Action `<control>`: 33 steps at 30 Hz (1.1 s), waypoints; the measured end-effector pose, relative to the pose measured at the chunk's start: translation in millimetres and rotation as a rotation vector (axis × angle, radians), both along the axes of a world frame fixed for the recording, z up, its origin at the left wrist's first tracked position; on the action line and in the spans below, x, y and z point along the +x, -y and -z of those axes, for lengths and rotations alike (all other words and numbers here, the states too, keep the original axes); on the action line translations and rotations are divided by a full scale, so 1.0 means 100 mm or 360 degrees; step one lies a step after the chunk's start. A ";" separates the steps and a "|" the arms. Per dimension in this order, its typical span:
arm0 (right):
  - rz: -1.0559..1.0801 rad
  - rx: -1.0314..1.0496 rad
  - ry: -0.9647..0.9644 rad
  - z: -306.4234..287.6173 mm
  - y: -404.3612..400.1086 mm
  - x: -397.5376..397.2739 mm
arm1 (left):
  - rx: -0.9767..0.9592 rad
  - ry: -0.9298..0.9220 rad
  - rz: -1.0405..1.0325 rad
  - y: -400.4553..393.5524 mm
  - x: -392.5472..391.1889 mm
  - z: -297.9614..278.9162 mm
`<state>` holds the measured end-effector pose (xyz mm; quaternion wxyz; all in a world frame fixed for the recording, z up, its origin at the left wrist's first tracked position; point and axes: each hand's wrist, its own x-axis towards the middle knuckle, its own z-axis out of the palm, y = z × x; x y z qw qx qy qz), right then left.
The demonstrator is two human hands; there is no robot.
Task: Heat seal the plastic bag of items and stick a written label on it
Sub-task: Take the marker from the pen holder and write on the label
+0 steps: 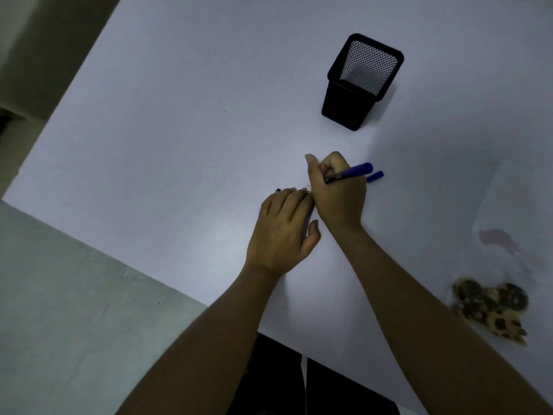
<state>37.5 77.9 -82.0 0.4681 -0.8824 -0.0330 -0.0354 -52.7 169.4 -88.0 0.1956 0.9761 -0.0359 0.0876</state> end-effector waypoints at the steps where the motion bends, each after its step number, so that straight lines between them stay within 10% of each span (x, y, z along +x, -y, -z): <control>1: 0.0001 0.0037 -0.0035 0.00 0.00 0.00 | 0.0003 0.0000 -0.0006 0.00 -0.01 0.00; 33: -0.0006 0.0225 -0.0171 -0.12 0.09 0.00 | -0.0009 -0.0121 -0.0027 0.03 0.01 -0.08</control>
